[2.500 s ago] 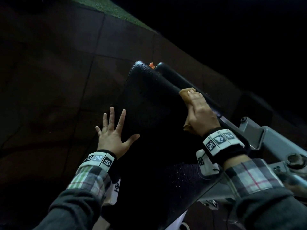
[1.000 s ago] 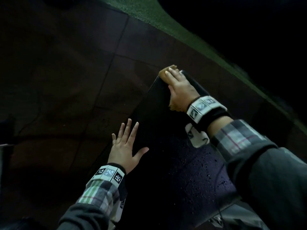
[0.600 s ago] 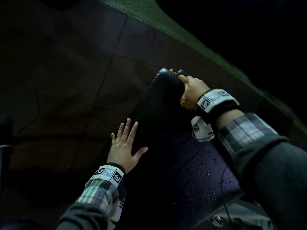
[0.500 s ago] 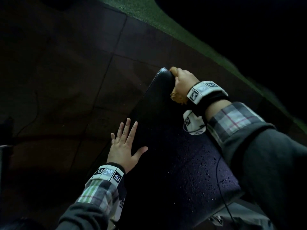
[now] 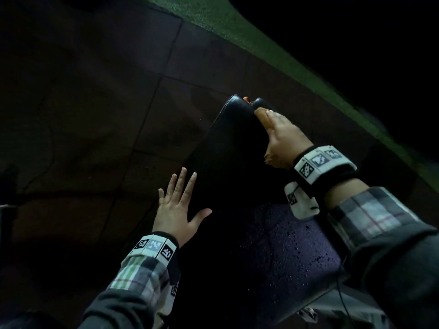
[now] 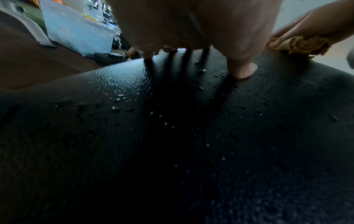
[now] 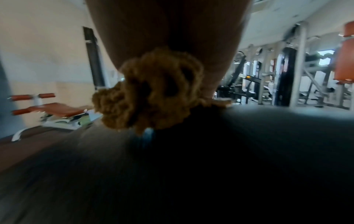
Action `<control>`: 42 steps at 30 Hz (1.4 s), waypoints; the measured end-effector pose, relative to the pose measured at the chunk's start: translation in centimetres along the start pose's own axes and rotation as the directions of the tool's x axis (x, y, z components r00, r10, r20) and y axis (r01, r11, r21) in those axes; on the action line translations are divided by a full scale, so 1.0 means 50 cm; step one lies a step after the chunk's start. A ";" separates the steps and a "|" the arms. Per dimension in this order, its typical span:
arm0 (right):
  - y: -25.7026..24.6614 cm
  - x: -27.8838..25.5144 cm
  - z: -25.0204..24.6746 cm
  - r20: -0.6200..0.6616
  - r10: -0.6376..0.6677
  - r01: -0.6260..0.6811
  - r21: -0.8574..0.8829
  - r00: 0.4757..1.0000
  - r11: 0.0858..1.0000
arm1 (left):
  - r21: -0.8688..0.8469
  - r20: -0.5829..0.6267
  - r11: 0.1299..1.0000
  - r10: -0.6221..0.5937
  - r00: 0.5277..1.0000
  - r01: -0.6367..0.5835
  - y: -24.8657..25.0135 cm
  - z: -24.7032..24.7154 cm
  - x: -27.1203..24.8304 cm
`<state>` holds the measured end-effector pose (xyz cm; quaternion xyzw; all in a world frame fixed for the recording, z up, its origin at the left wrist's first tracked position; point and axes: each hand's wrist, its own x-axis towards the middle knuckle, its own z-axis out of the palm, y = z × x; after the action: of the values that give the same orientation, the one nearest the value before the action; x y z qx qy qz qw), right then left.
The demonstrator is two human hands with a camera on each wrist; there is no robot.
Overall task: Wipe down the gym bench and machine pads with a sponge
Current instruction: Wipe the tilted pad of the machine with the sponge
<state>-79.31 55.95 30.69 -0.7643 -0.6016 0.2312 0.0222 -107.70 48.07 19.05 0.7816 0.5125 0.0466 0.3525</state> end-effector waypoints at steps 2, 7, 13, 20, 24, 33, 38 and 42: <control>-0.020 0.019 -0.019 0.002 -0.019 0.019 -0.013 1.000 1.000 | 0.009 0.002 1.000 -0.005 1.000 0.005 0.001 -0.001 0.001; -0.106 0.075 -0.018 -0.005 -0.074 0.074 -0.056 0.997 0.996 | 0.004 -0.015 1.000 -0.012 1.000 0.012 0.005 -0.001 -0.003; -0.096 0.032 0.059 0.037 -0.306 0.307 -0.226 0.951 0.925 | -0.056 -0.058 0.988 -0.150 0.987 0.146 0.007 -0.007 -0.031; -0.021 -0.046 0.063 -0.023 -0.249 0.241 -0.190 0.968 0.952 | -0.118 -0.022 0.963 -0.248 0.969 0.243 -0.026 0.013 -0.075; -0.065 0.005 0.056 0.015 -0.146 0.146 -0.186 0.989 0.972 | -0.126 -0.004 0.968 -0.218 0.976 0.216 -0.034 0.015 -0.071; -0.166 -0.056 0.128 0.253 -0.363 0.439 -0.417 0.897 0.796 | -0.099 0.014 0.972 -0.215 0.977 0.215 -0.034 0.013 -0.068; -0.051 -0.114 0.110 0.243 -0.425 0.490 -0.399 0.872 0.775 | -0.107 0.006 0.974 -0.202 0.979 0.202 -0.037 0.017 -0.070; -0.011 -0.089 0.071 0.173 -0.297 0.343 -0.394 0.939 0.853 | -0.100 0.010 0.974 -0.202 0.979 0.202 -0.034 0.017 -0.070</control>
<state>-81.89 51.08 29.16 -0.6269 -0.7561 0.1303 -0.1356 -110.30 45.12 18.40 0.7067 0.5862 0.0364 0.3945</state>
